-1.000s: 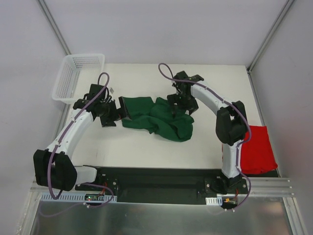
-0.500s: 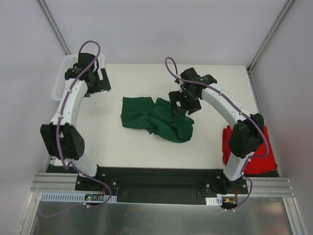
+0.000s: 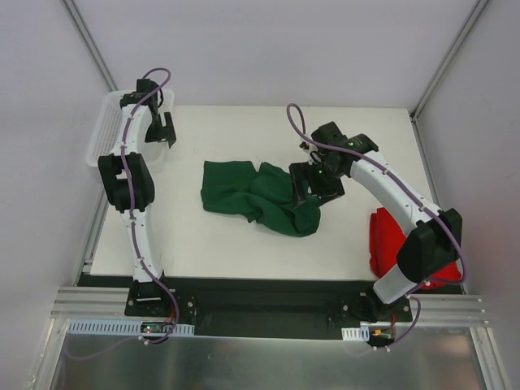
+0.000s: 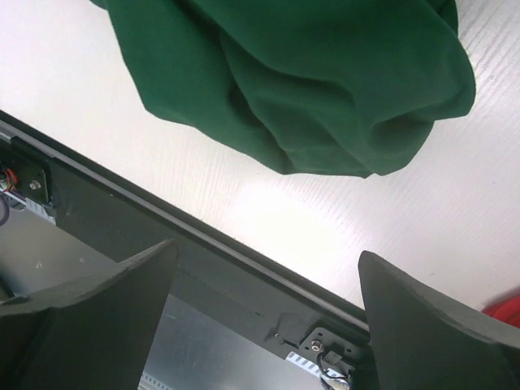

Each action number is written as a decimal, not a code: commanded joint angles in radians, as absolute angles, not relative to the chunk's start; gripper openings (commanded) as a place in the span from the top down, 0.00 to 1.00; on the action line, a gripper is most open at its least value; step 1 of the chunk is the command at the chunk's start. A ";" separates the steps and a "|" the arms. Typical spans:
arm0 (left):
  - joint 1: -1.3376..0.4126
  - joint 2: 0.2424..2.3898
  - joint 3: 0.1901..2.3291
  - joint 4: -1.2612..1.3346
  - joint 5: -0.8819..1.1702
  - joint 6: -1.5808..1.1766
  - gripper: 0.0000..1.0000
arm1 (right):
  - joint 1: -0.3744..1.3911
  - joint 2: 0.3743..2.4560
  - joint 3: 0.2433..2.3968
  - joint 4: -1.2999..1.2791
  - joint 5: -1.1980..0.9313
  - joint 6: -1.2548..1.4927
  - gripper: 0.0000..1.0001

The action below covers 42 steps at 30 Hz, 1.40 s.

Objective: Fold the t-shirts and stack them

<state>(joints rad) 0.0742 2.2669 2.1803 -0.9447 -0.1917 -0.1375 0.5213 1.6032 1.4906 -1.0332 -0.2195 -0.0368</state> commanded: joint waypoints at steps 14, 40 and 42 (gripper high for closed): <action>0.141 2.395 2.299 -0.982 -0.008 -0.132 1.00 | 0.522 1.637 1.540 -1.089 -0.284 -0.054 0.04; -0.423 2.212 2.448 -0.618 0.501 -0.435 1.00 | 0.511 1.292 1.267 -0.976 -0.231 0.130 0.04; -0.434 2.232 2.442 -0.534 0.544 -0.463 1.00 | 0.511 1.273 1.255 -0.979 -0.245 0.136 0.04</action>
